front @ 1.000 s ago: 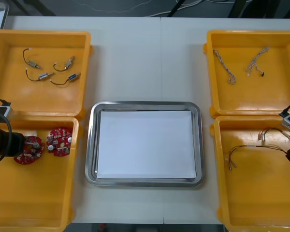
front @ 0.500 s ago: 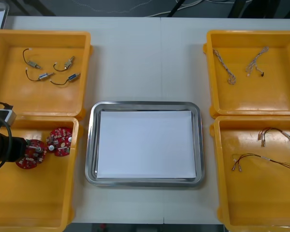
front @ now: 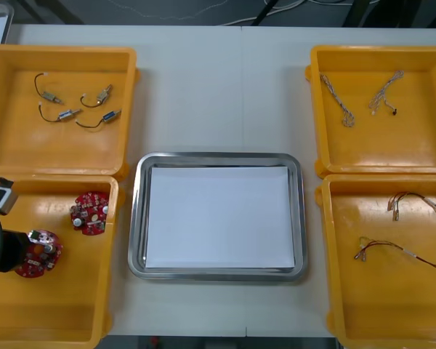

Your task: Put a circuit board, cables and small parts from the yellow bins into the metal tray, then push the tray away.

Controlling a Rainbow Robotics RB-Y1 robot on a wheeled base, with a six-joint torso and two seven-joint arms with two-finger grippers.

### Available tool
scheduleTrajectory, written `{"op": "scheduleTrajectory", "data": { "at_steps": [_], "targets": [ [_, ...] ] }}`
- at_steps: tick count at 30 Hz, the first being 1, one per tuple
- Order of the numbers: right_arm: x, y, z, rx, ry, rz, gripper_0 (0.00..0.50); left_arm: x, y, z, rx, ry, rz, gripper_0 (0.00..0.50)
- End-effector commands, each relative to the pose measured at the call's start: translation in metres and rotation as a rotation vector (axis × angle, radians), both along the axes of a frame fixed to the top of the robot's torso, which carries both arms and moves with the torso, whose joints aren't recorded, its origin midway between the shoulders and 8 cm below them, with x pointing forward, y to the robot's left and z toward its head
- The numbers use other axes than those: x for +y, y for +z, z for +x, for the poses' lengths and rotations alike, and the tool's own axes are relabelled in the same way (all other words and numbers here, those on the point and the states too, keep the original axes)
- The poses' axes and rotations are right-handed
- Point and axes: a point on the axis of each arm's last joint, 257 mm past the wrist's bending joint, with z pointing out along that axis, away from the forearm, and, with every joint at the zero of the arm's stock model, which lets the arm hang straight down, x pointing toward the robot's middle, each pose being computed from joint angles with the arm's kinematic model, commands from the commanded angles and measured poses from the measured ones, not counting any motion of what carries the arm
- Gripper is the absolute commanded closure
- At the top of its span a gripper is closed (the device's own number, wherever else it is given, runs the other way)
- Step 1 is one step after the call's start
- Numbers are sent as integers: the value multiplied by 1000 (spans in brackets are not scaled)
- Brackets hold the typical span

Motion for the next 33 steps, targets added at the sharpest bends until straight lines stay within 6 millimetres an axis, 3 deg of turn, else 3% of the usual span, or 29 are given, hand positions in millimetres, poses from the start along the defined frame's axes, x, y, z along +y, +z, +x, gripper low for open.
{"op": "scheduleTrajectory", "data": {
  "at_steps": [1, 2, 3, 4, 5, 6, 7, 13, 20, 26, 33],
  "targets": [
    [-2, 6, -5, -22, -36, 7, 468, 1, 3, -11, -29, -74, 36, 500],
    [-1, 6, -5, -23, -36, 9, 448, 2, 2, -12, -31, -74, 36, 500],
    [-1, 7, -5, -23, -34, 7, 356, 3, 0, -13, -35, -76, 40, 500],
    [-1, 7, -5, -24, -33, 7, 230, 4, -1, -15, -40, -76, 41, 500],
    [-1, 7, -5, -26, -32, 8, 165, 3, -2, -16, -39, -78, 40, 500],
    [0, 8, -4, -28, -30, 6, 55, 4, -3, -17, -42, -80, 44, 500],
    [1, 9, -3, -30, -28, 7, 0, 5, -5, -19, -44, -80, 46, 500],
    [6, 21, 6, -57, 4, -14, 0, 8, -11, -27, -53, -79, 43, 500],
    [26, 38, 35, -93, 77, -19, 0, 14, -19, -36, -55, -63, 40, 500],
    [50, 49, 63, -134, 151, -25, 0, 13, -24, -38, -51, -14, 2, 500],
    [59, 51, 77, -145, 188, -32, 0, 13, -25, -33, -66, 7, 2, 500]
  ]
}}
